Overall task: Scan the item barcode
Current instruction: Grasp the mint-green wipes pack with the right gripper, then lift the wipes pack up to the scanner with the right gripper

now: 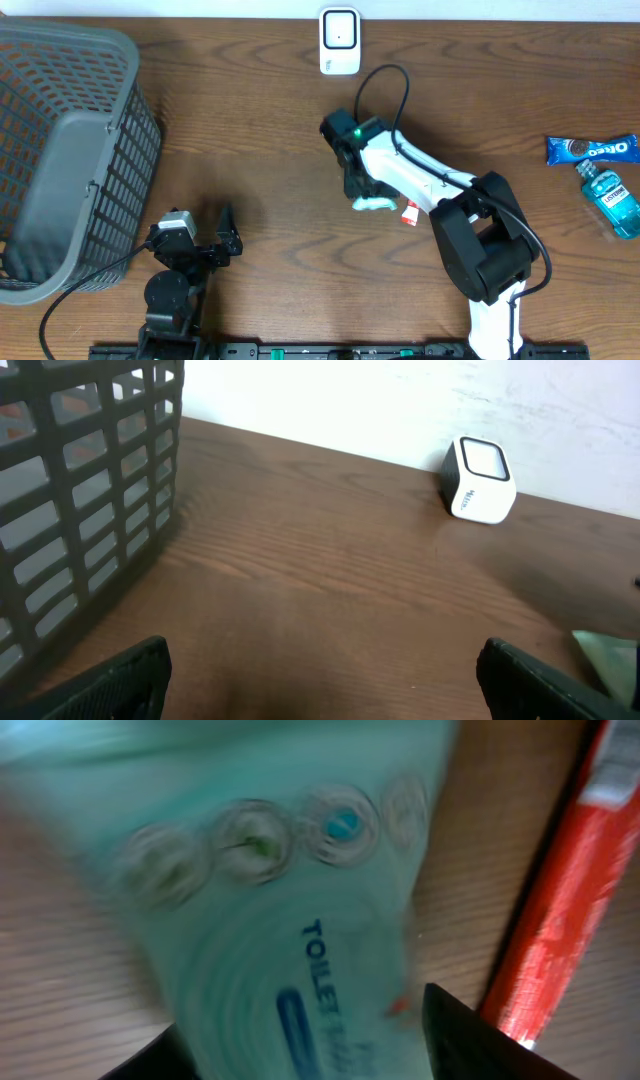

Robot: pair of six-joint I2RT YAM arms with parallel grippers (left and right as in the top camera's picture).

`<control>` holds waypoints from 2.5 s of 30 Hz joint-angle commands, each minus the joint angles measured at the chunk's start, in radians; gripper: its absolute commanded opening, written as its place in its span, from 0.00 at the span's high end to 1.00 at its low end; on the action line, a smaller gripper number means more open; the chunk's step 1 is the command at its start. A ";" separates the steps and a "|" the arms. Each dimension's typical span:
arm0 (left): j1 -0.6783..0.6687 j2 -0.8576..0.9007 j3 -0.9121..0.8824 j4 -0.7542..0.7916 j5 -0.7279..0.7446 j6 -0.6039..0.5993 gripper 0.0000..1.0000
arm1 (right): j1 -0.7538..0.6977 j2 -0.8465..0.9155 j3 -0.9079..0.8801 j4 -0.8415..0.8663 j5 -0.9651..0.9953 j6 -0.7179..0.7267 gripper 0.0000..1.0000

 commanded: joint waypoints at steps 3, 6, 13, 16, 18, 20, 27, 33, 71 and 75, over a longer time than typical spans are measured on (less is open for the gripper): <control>0.003 -0.002 -0.032 -0.014 -0.006 -0.005 0.02 | -0.002 0.009 -0.040 -0.002 0.017 -0.004 0.84; 0.003 -0.002 -0.032 -0.014 -0.006 -0.005 0.02 | 0.000 -0.003 0.017 -0.113 -0.001 -0.004 0.99; 0.003 -0.002 -0.032 -0.014 -0.006 -0.005 0.02 | -0.013 -0.037 0.282 -0.456 -0.404 -0.271 0.99; 0.003 -0.002 -0.032 -0.014 -0.006 -0.005 0.02 | -0.031 -0.046 0.341 -0.520 -0.834 -0.599 0.99; 0.003 -0.002 -0.032 -0.014 -0.006 -0.005 0.02 | -0.045 -0.047 0.346 -0.560 -1.109 -0.819 0.98; 0.003 -0.002 -0.032 -0.014 -0.006 -0.005 0.02 | -0.060 -0.045 0.341 -0.597 -1.306 -0.974 0.98; 0.003 -0.002 -0.032 -0.014 -0.006 -0.005 0.02 | -0.065 -0.046 0.332 -0.644 -1.805 -1.495 0.98; 0.003 -0.002 -0.032 -0.014 -0.006 -0.005 0.02 | -0.057 -0.046 0.336 -0.661 -1.805 -1.455 0.99; 0.003 -0.002 -0.032 -0.014 -0.006 -0.005 0.02 | -0.014 -0.047 0.336 -0.277 -0.323 -0.471 0.99; 0.003 -0.002 -0.032 -0.014 -0.006 -0.005 0.02 | -0.016 -0.034 0.336 -0.140 -0.262 -0.427 0.99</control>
